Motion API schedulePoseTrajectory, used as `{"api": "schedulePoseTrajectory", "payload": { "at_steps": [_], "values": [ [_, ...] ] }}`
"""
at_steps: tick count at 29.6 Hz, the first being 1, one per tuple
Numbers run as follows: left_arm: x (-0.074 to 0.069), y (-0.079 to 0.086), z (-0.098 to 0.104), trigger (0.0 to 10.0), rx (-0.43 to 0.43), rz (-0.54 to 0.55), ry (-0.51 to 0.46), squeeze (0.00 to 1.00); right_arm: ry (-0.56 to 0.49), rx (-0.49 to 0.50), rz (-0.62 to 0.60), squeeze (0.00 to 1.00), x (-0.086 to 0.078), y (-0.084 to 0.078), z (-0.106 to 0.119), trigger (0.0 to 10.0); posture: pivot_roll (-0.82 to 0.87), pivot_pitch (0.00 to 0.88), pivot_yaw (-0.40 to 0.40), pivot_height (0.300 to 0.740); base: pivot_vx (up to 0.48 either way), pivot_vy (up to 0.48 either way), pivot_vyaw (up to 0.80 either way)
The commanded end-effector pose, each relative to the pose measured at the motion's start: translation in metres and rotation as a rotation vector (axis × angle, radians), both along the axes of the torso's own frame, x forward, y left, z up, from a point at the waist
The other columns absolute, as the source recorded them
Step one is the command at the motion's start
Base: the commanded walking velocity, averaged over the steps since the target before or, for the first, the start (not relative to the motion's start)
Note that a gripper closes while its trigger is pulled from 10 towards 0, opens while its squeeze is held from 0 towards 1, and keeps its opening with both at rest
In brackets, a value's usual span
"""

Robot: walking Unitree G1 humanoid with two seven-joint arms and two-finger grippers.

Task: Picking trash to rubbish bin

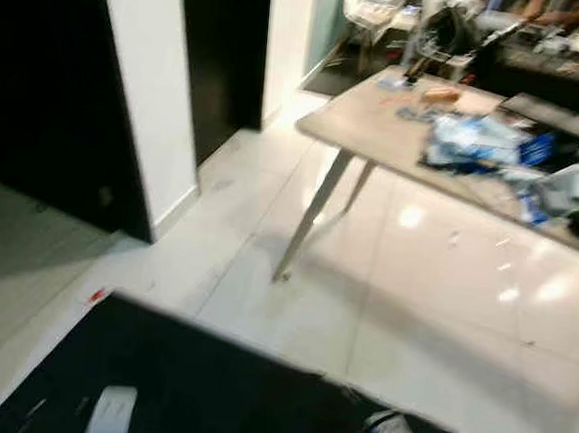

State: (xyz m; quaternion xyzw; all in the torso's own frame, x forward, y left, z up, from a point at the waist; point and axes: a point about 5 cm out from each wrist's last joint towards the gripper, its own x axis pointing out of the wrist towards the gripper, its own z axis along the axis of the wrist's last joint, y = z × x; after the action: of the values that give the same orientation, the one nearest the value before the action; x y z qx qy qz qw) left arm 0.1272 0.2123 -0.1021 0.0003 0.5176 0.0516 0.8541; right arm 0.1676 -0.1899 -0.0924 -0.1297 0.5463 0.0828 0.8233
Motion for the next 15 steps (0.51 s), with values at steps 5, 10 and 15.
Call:
{"api": "schedulePoseTrajectory", "payload": {
  "at_steps": [5,10,15],
  "values": [
    [0.002,0.0,0.001,10.0,-0.002,0.02,-0.013,0.0,-0.007,-0.003,0.062,0.0,0.005,0.003,0.002,10.0,0.02,0.019,0.032,0.74,0.0,0.0,-0.79],
    [-0.003,-0.002,-0.001,10.0,-0.014,0.048,-0.015,0.0,0.006,-0.022,0.091,0.0,0.003,0.001,0.001,10.0,0.03,0.022,0.026,0.74,0.0,0.0,-0.79],
    [-0.008,-0.003,-0.003,10.0,-0.018,0.057,-0.006,0.0,0.008,-0.026,0.085,0.0,0.002,-0.002,0.001,10.0,0.02,0.029,0.025,0.74,0.0,0.0,-0.79]
  ]
}}
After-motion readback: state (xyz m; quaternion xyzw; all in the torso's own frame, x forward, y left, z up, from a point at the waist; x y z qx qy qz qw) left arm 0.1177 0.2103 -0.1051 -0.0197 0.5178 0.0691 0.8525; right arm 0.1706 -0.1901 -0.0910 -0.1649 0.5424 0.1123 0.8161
